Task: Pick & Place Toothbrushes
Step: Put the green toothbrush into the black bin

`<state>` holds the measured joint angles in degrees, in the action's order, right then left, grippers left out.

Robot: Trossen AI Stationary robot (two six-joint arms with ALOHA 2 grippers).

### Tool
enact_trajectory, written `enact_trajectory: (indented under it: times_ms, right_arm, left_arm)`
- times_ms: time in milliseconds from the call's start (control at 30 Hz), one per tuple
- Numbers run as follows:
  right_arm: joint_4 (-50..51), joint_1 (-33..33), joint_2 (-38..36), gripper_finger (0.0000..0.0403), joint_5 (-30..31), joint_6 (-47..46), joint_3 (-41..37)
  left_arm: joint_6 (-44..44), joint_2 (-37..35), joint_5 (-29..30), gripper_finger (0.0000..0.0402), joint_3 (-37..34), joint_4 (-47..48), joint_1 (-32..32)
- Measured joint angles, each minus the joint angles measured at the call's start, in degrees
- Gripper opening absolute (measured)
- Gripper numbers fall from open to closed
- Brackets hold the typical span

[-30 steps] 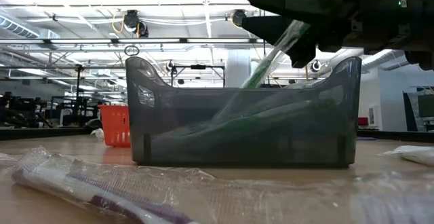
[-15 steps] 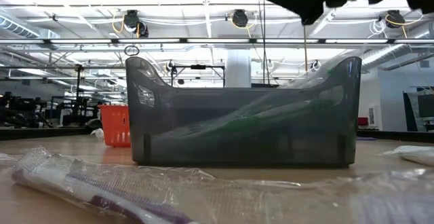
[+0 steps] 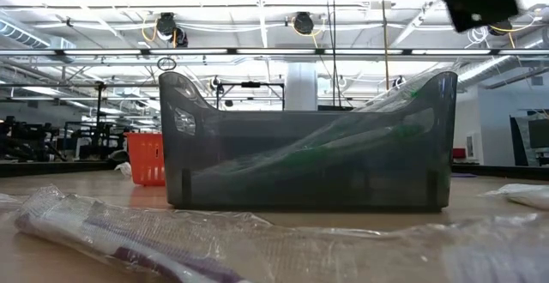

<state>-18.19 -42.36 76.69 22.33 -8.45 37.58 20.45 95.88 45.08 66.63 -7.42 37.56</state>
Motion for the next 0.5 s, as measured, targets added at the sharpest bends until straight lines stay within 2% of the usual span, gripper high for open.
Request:
enact_trajectory:
  times_ms: [133, 267, 500]
  right_arm:
    - [0.4, -3.7, 2.6, 0.0209, -3.1, -1.6, 0.0]
    - [-1.0, -6.7, 6.5, 0.0209, -3.1, -2.4, 0.0]
    - [-3.5, -7.6, 13.1, 0.0209, -4.2, -5.1, 0.0]
  left_arm:
    - [0.0, 0.0, 0.0, 0.0129, 0.0, 0.0, 0.0]
    - [0.0, 0.0, 0.0, 0.0129, 0.0, 0.0, 0.0]
    - [-0.4, 0.0, 0.0, 0.0129, 0.0, 0.0, 0.0]
